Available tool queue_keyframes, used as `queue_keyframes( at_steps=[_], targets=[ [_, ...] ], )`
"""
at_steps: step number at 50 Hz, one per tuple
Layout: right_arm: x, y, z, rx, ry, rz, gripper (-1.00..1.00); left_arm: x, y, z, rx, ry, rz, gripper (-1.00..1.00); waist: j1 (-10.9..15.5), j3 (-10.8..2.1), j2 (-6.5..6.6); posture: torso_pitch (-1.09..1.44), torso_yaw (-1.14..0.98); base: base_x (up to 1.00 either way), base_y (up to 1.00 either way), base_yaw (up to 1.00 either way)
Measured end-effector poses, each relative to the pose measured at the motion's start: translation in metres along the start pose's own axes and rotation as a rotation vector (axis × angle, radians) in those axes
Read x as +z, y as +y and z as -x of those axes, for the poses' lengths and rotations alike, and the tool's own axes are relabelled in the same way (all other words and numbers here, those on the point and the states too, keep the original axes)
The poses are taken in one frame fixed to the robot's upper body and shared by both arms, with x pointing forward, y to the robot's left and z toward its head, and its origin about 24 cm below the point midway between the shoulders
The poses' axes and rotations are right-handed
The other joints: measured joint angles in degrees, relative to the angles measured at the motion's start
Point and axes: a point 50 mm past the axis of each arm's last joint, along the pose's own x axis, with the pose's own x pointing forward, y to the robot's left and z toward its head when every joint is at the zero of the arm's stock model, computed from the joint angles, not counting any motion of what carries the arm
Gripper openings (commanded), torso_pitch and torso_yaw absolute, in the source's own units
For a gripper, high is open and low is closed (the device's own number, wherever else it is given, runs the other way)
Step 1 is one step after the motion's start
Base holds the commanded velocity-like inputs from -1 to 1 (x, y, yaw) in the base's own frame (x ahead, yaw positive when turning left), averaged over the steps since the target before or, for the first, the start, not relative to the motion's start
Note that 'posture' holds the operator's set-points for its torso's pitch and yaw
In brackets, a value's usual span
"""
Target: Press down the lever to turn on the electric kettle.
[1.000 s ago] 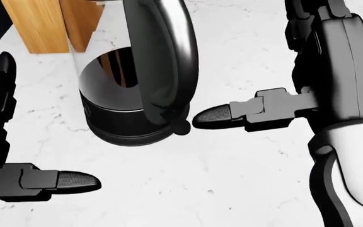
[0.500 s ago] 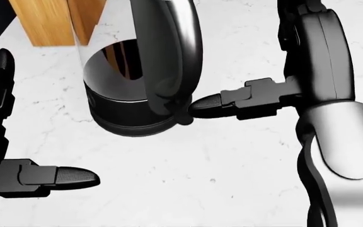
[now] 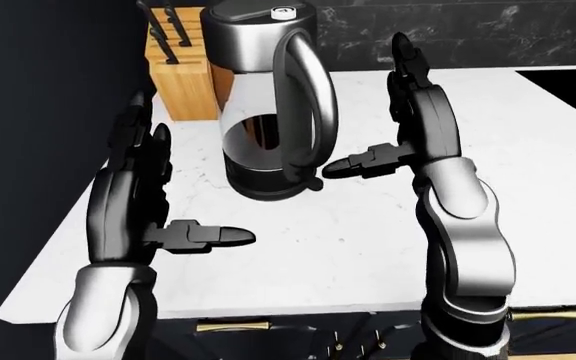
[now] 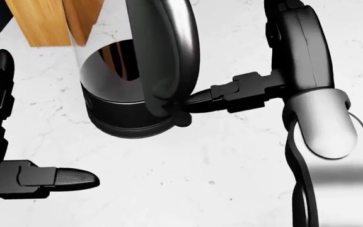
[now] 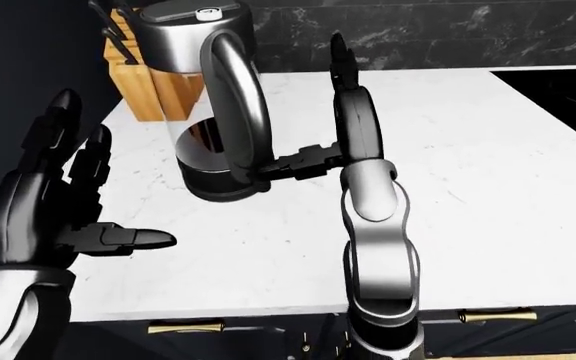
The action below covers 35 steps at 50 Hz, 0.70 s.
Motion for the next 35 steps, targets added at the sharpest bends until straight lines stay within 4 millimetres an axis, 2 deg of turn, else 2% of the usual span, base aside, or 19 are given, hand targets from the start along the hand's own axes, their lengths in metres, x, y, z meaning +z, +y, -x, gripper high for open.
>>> queue_keyframes(
  at_steps=[17,35],
  targets=[
    [-0.003,0.006,-0.007,0.017,0.007,0.021,1.0,-0.002,0.001,0.002,0.002,0.002,-0.001,1.0,-0.09,-0.05,0.04,0.0,0.0,0.0,0.0,0.0],
    [-0.019,0.011,-0.016,0.046,0.042,0.041,1.0,-0.002,0.001,0.001,0.003,0.0,-0.002,1.0,-0.23,-0.1,0.15,0.0,0.0,0.0,0.0,0.0]
  ],
)
